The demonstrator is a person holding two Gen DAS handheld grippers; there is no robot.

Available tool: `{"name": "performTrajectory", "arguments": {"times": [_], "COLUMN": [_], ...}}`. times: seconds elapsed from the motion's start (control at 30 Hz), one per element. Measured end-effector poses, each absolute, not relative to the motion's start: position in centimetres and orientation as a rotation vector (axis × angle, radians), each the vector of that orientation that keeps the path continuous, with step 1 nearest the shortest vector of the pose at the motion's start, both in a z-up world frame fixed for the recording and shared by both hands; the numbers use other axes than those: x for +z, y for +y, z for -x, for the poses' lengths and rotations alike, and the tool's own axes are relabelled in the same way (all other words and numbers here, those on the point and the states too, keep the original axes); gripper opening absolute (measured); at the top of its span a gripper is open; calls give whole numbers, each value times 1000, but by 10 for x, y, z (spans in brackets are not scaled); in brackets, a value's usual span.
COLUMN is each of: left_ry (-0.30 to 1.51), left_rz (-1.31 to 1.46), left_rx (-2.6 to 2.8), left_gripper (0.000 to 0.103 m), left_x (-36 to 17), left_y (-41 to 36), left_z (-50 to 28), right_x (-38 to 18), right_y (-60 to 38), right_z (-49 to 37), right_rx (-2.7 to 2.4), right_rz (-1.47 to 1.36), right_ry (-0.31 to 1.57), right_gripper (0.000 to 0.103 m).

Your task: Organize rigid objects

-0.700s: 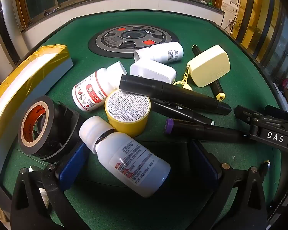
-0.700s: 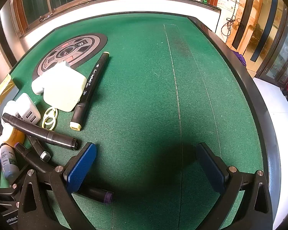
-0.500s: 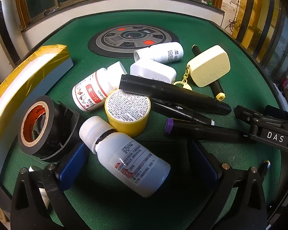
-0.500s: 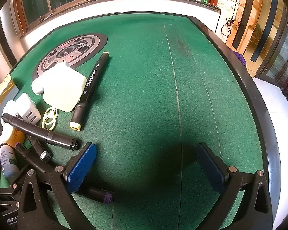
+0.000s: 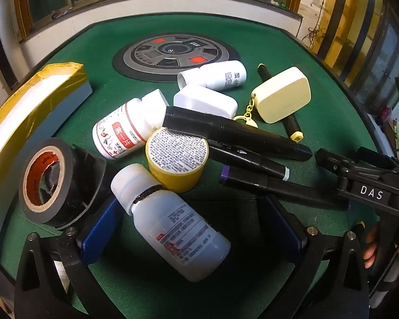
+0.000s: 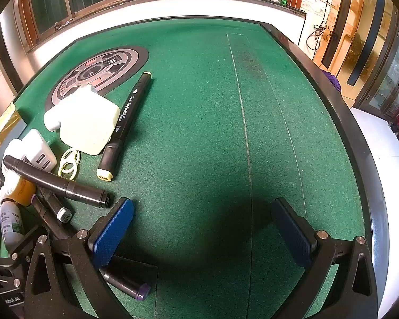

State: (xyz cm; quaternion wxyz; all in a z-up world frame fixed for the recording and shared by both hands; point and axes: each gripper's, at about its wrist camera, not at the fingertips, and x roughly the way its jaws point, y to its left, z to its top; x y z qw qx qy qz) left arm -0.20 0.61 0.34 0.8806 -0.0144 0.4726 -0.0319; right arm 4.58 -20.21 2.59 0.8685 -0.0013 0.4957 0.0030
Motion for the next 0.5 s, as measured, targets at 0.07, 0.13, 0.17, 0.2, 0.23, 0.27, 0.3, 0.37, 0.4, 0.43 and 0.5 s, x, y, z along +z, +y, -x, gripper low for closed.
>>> {"name": "performTrajectory", "arguments": {"times": [0.07,0.13,0.17,0.2,0.23,0.27,0.3,0.37,0.4,0.43,0.5], "left_ry": [1012,1019,1022,1021,1022,1022,1023,1023,1023,1020,994], "left_rz": [-28,-37,-44,-45,-47,-48,-50,-54,-57,-60,-84], "left_rx": [-67,-80,-87,-88,-89,-91,-93,-98,-100,-102,-103], "left_gripper": [103,103,103,103,103,103,103,103,103,103,103], "left_x": [0,0,0,-1,-1,-1,-1,-1,-1,-1,4], "left_y": [1,0,-1,0,0,0,0,-1,-1,-2,-6], "left_z": [-4,-3,-3,-3,-2,-2,-2,-1,-1,0,8], "right_x": [26,26,26,26,25,26,26,25,25,25,25], "right_y": [-202,-202,-202,-202,-201,-200,-201,-201,-201,-201,-200], "right_z": [-46,-46,-46,-46,-46,-46,-47,-47,-48,-48,-47], "right_rx": [5,5,3,0,-4,-7,-9,-9,-9,-10,-14], "right_rz": [2,2,2,1,1,0,-1,-1,-1,-2,-5], "right_ry": [1037,1037,1038,1038,1038,1038,1039,1039,1039,1039,1038], "right_gripper": [102,102,102,102,102,102,102,102,102,102,102]}}
